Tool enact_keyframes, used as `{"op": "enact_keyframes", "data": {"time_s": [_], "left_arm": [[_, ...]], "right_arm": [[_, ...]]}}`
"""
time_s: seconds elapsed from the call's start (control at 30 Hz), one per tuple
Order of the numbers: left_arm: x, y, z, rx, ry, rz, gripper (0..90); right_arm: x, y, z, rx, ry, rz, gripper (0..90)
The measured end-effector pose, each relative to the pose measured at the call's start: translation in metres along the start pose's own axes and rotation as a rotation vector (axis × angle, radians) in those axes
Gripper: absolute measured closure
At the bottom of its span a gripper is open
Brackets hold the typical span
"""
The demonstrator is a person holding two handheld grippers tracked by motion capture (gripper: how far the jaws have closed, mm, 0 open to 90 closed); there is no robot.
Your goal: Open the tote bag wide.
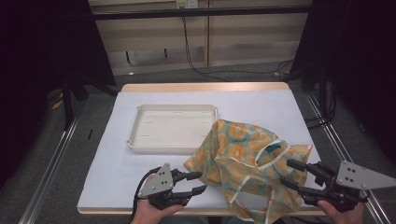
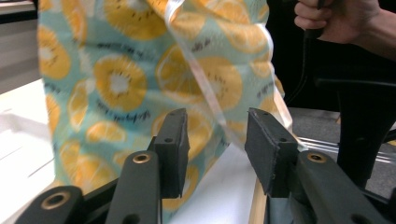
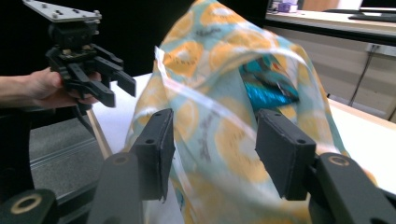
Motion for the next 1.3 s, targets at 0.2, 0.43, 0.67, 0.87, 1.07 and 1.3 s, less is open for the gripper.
{"op": "enact_keyframes", "data": {"time_s": [0.2,0.43,0.67,0.87,1.07,1.3], "left_arm": [[-0.017,0.001,0.014,-0.029,0.001,-0.078,73.0],[-0.036,0.005,0.029,-0.056,0.01,-0.104,68.5],[-0.05,0.0,0.052,-0.082,-0.009,-0.118,55.0],[-0.065,0.0,0.057,-0.094,0.014,-0.1,47.5],[-0.075,-0.006,0.052,-0.103,-0.003,-0.059,40.7],[-0.078,-0.012,0.032,-0.091,-0.06,-0.003,39.4]], "right_arm": [[-0.021,-0.003,0.006,0.029,-0.05,0.048,44.4],[-0.037,-0.004,0.005,0.035,-0.071,0.083,47.6],[-0.042,-0.002,0.004,0.038,-0.077,0.074,81.6],[-0.038,0.005,0.009,0.001,-0.058,0.086,90.0],[-0.042,0.008,0.016,0.002,-0.048,0.088,90.0],[-0.04,0.012,0.027,0.003,-0.017,0.08,90.0]]}}
Point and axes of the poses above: each handheld gripper's, and its own axes: x roughly backward along the jaws, z roughly out of its top, y roughly to its right, the point moved 1 cm from there along -x, roughly forward along the jaws, and after that the axes turned 8 degrees about -z, right-handed, at the moved point
